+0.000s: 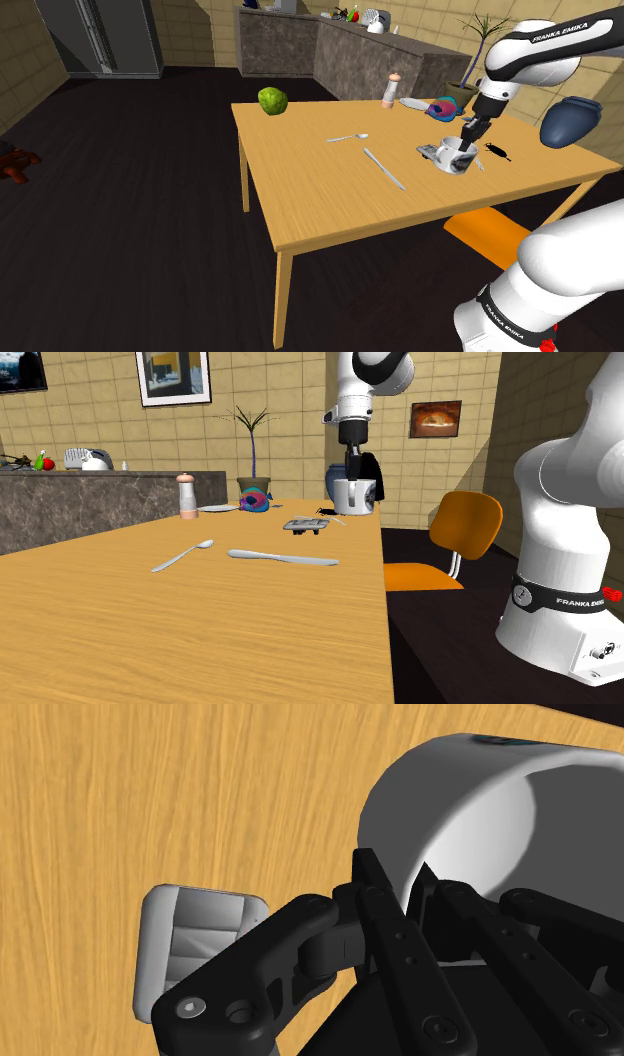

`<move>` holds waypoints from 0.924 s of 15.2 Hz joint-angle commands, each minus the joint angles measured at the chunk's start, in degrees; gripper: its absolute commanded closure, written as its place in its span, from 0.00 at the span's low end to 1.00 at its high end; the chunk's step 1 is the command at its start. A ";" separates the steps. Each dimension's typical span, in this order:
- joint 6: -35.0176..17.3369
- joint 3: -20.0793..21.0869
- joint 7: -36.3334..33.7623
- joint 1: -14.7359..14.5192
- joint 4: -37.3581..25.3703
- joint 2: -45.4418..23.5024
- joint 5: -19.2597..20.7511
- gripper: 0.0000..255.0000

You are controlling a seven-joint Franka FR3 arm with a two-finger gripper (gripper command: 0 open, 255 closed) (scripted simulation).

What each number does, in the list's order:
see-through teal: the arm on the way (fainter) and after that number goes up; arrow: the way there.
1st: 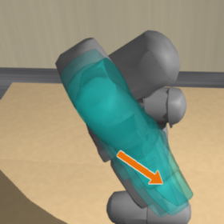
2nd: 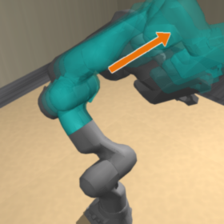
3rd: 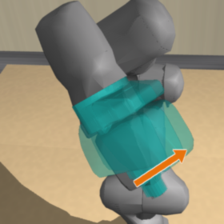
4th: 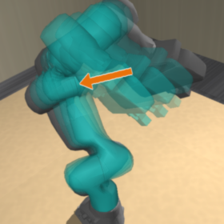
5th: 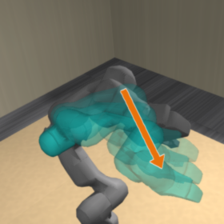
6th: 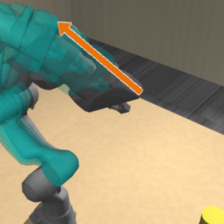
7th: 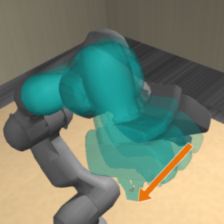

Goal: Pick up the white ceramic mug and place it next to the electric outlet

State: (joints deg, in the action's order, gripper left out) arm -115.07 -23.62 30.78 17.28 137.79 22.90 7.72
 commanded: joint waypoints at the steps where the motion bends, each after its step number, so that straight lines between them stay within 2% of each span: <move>1: -1.69 -0.31 0.18 -0.01 1.01 -0.66 -0.04 1.00; 14: -12.91 -2.20 1.57 -0.44 7.10 -5.98 -0.92 1.00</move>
State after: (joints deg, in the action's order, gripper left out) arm -126.92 -25.62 32.15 16.86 144.36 17.43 6.91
